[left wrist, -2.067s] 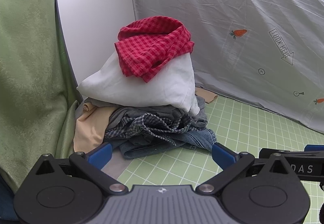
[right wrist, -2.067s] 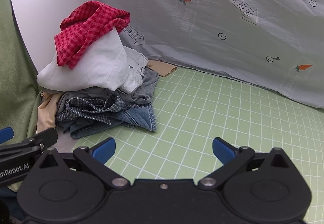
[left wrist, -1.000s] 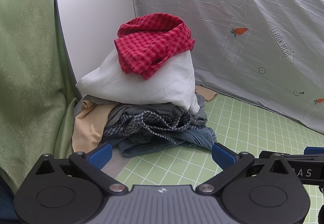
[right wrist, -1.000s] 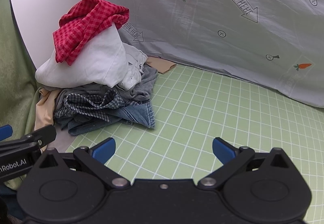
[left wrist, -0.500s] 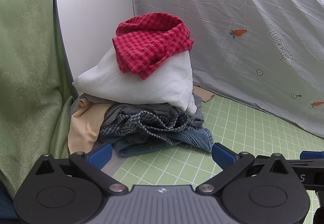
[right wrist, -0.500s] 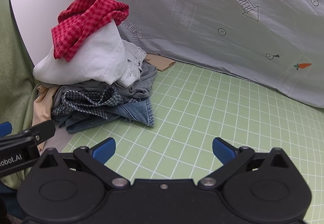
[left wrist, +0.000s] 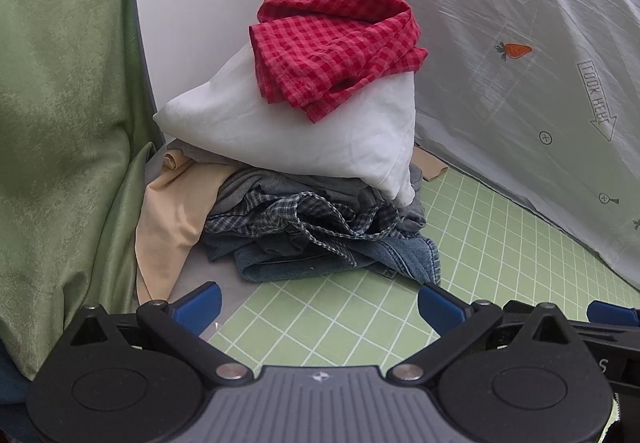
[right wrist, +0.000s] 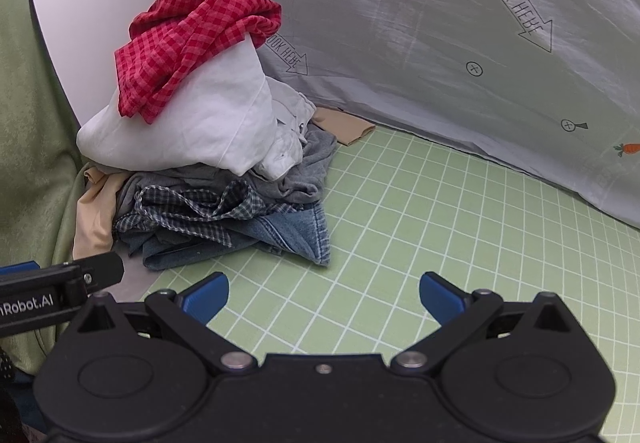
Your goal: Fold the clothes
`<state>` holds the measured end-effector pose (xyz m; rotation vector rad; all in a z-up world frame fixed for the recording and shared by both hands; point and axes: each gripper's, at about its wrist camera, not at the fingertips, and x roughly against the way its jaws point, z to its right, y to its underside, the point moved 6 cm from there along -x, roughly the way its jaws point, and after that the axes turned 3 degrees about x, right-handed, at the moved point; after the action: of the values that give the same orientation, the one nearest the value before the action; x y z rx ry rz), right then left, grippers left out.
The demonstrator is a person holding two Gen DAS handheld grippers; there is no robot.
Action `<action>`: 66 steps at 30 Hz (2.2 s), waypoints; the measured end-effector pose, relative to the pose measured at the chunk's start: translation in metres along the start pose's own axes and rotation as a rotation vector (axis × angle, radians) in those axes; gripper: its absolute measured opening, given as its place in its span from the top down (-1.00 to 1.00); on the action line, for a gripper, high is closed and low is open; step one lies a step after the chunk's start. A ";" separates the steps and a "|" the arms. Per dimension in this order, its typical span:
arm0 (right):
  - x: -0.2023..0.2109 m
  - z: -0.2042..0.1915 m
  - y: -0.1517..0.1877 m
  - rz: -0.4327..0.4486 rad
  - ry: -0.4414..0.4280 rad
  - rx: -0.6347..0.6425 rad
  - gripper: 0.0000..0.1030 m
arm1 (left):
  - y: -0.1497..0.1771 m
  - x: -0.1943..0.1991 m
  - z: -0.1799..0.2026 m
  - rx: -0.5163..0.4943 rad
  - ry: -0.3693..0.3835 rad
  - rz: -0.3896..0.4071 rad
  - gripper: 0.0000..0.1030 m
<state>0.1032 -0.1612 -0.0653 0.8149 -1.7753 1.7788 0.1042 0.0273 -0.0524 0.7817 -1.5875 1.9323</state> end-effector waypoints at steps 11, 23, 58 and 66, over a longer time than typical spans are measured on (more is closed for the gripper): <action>-0.051 -0.045 -0.148 0.167 -0.075 0.114 -0.74 | -0.137 -0.060 -0.008 0.076 0.033 0.093 -0.39; -0.112 -0.084 -0.208 0.186 -0.239 0.077 0.72 | -0.188 -0.119 -0.012 0.113 0.133 0.042 1.00; 0.167 0.369 0.247 -0.058 0.372 -0.361 -0.36 | 0.217 0.016 0.238 -0.109 0.183 -0.385 0.57; 0.144 0.404 0.234 -0.046 0.366 -0.397 -0.60 | 0.202 0.001 0.264 -0.080 0.134 -0.344 0.13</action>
<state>-0.1366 -0.5812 -0.1373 0.3405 -1.7570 1.3713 -0.0104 -0.2686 -0.1513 0.8146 -1.3422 1.6293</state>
